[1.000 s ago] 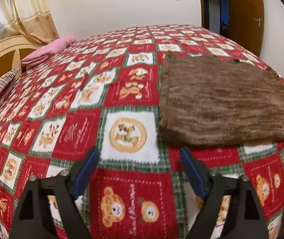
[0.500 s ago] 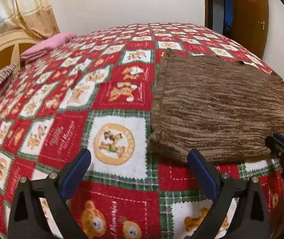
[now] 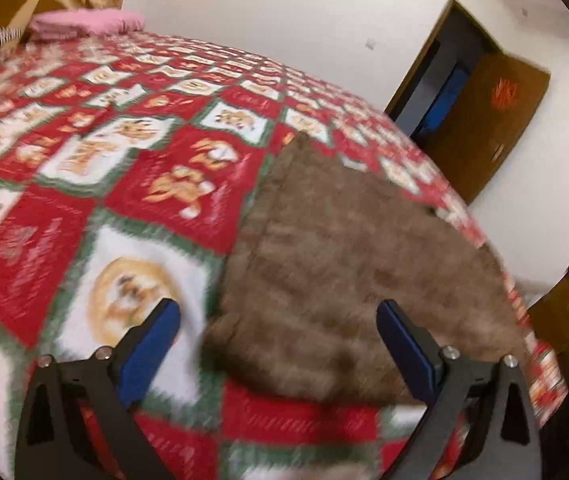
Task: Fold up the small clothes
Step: 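Grasp the edge of the folded sweater with the left gripper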
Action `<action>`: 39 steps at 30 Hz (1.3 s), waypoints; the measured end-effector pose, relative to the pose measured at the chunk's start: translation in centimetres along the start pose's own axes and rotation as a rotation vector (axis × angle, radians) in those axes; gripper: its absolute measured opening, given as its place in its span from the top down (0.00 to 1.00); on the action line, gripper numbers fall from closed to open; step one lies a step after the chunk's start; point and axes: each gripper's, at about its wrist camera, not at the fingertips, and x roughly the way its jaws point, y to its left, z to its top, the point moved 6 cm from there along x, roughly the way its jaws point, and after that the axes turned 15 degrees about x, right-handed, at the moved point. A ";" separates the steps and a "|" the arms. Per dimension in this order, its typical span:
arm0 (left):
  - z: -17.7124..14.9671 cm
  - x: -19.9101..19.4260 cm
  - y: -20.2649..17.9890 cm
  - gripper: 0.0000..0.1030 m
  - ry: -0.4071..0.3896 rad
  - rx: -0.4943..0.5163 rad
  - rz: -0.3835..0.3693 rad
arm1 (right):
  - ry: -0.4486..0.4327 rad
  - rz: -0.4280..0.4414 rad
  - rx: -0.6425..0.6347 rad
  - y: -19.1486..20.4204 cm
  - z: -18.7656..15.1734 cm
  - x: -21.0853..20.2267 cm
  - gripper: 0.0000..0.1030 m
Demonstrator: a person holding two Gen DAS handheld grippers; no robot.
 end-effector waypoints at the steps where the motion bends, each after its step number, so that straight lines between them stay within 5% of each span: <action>1: 0.4 0.4 0.0 0.08 -0.012 -0.023 -0.022 | 0.001 0.004 0.003 -0.1 0.0 0.0 0.75; 3: 0.8 0.9 -0.1 0.10 -0.022 -0.051 -0.034 | 0.002 0.009 0.007 -0.2 0.0 0.0 0.75; 6: 0.9 1.4 -1.2 0.34 -0.008 -0.031 -0.078 | 0.001 0.006 0.003 -0.2 0.0 0.0 0.75; 9: 0.6 0.8 -1.9 0.47 -0.025 0.011 -0.102 | 0.002 0.007 0.004 -0.2 0.0 0.1 0.75; 15: 1.1 2.1 0.2 0.43 0.005 -0.123 -0.138 | 0.002 0.009 0.004 -0.2 0.0 0.1 0.75; 21: 3.2 3.9 -0.4 0.34 0.000 -0.121 -0.106 | 0.000 0.008 0.004 -0.3 0.0 0.0 0.75; 23: 3.3 4.2 -0.2 0.53 -0.006 -0.133 -0.110 | -0.001 0.007 0.002 -0.3 0.0 0.0 0.75; 24: 3.0 4.4 0.3 0.71 0.004 -0.145 -0.104 | -0.001 0.005 0.002 -0.3 0.0 -0.1 0.75; 25: 2.8 4.5 0.8 0.76 0.008 -0.167 -0.101 | 0.007 -0.004 -0.003 -0.2 0.0 0.0 0.75; 28: 2.3 4.4 1.7 0.79 -0.012 -0.219 -0.156 | 0.030 -0.009 -0.027 0.9 0.9 -0.1 0.78; 33: 2.3 4.2 1.2 0.75 -0.002 -0.187 -0.114 | -0.041 0.015 0.013 2.5 4.6 -0.5 0.81; 37: 2.8 4.6 0.7 0.75 0.019 -0.147 -0.058 | 0.122 0.003 0.026 2.1 2.6 4.4 0.81; 39: 3.5 4.5 -0.4 0.80 0.022 -0.057 0.003 | 0.098 0.031 0.041 1.9 2.8 3.9 0.81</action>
